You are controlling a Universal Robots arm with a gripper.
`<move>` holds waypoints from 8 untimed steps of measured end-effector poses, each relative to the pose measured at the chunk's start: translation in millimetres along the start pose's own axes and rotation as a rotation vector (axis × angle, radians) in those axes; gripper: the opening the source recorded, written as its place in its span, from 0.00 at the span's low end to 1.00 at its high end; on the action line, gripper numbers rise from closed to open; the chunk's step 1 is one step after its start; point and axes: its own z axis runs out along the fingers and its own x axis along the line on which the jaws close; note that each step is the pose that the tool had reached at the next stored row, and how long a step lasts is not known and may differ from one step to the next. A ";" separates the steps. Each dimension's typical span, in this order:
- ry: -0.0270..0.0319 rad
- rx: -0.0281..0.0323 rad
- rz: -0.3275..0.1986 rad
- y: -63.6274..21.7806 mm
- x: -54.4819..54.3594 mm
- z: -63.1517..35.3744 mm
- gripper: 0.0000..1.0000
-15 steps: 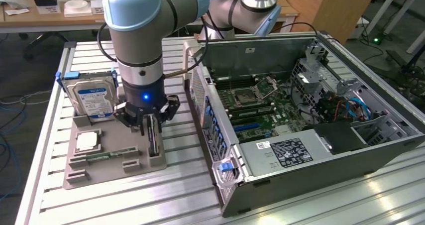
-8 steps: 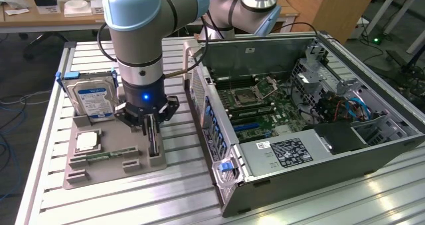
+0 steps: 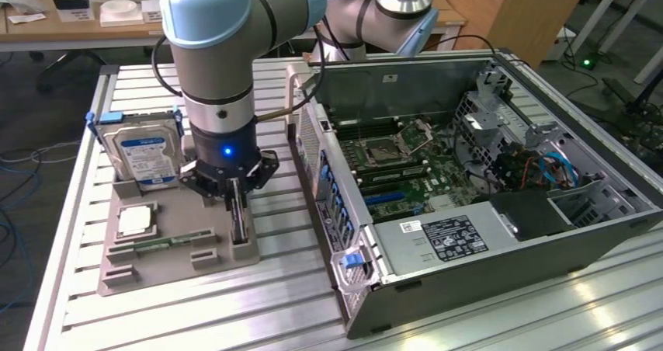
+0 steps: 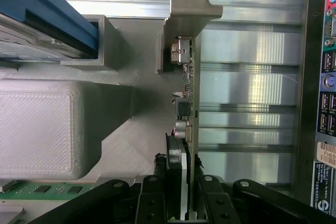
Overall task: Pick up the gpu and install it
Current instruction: 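Pick up the gpu and move the gpu toward the slot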
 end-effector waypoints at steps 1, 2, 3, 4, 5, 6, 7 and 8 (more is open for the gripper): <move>0.0000 0.0000 0.000 0.0 0.0 0.0 0.28; 0.0000 0.0000 0.000 0.0 0.0 0.0 0.28; 0.0000 0.0000 0.000 0.0 0.0 0.0 0.28; 0.0000 0.0000 0.000 0.0 0.0 0.0 0.28; 0.0000 0.0000 0.000 0.0 0.0 0.0 0.28; -0.0001 0.0000 0.000 0.0 0.0 0.0 0.28; 0.0000 0.0000 0.000 0.0 0.0 0.0 0.28; 0.0000 0.0000 0.000 0.0 0.0 0.0 0.28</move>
